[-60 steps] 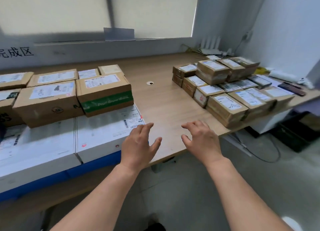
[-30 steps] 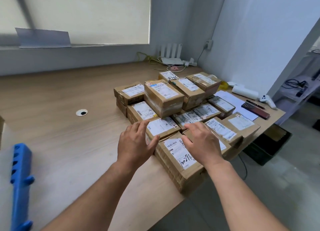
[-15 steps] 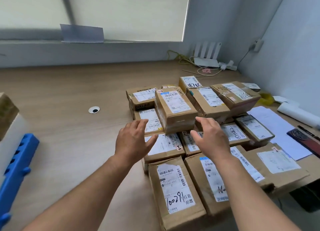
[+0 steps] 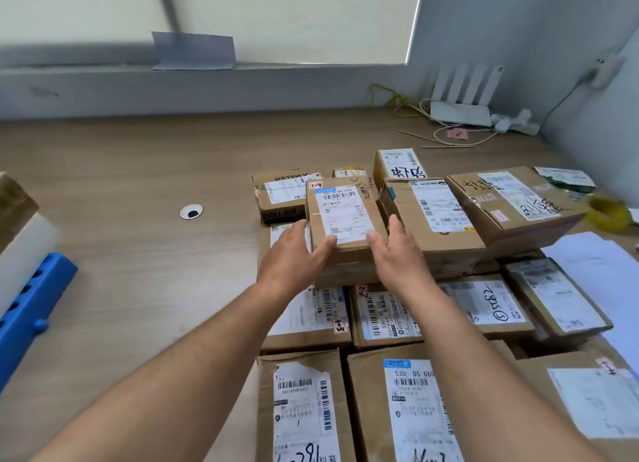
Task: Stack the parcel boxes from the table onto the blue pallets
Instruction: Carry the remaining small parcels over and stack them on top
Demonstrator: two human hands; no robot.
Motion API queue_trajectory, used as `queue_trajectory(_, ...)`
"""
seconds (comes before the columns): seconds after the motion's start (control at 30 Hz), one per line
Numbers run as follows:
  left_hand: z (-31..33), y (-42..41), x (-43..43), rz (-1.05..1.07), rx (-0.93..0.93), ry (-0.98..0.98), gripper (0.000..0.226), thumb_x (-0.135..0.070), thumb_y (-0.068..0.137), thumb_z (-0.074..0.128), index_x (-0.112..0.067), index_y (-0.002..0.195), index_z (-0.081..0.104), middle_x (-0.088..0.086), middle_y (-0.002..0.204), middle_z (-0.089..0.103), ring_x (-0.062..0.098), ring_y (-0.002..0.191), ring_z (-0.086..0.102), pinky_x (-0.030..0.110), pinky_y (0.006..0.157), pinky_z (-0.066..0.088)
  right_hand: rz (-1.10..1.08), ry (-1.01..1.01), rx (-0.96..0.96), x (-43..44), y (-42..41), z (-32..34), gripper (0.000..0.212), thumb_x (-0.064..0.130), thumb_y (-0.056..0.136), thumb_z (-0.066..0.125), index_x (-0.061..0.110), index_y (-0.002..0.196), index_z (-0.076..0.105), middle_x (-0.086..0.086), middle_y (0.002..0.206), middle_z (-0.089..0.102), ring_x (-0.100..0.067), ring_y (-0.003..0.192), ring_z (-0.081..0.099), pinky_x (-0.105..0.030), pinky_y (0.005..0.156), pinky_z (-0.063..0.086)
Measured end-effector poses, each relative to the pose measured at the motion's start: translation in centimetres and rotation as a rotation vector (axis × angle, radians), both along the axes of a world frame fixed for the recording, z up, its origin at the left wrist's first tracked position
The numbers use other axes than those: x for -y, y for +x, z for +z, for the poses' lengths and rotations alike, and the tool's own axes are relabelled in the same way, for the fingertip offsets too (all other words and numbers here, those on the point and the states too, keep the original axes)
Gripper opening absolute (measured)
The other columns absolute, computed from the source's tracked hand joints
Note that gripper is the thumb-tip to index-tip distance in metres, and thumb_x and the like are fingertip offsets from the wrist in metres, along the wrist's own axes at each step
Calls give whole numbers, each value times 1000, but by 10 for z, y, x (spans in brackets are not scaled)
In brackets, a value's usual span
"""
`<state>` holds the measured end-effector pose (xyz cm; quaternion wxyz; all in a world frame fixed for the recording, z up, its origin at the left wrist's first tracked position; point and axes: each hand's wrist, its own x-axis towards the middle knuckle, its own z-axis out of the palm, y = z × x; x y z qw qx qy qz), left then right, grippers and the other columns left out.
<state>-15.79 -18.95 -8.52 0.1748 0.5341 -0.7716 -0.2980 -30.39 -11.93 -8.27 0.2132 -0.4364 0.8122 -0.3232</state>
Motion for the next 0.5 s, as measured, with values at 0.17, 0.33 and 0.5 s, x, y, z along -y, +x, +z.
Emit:
queue_trajectory(0.17, -6, -7, -1, 48, -143, 202, 74, -49, 92, 51, -23, 150, 14, 3, 142, 46, 24, 126, 47, 41, 100, 43, 12, -81, 390, 0, -10, -11, 41, 33, 103, 35, 17, 139, 43, -3, 135, 52, -18, 117, 48, -34, 99, 39)
queue_trajectory(0.33, -8, -1, -12, 39, -364, 363, 72, -41, 91, 58, -34, 148, 15, -2, 136, 50, 20, 120, 50, 44, 102, 42, 68, -119, 701, -10, -17, -19, 75, 51, 75, 54, 36, 145, 31, 4, 133, 55, -19, 119, 51, -47, 106, 39)
queue_trajectory(0.5, -9, 8, -31, -17, -482, 359, 72, -25, 92, 61, -38, 147, 17, -6, 131, 53, 14, 119, 52, 41, 101, 45, 171, -165, 722, -24, -19, -22, 76, 39, 72, 64, 41, 139, 29, -2, 129, 54, -16, 112, 55, -41, 101, 44)
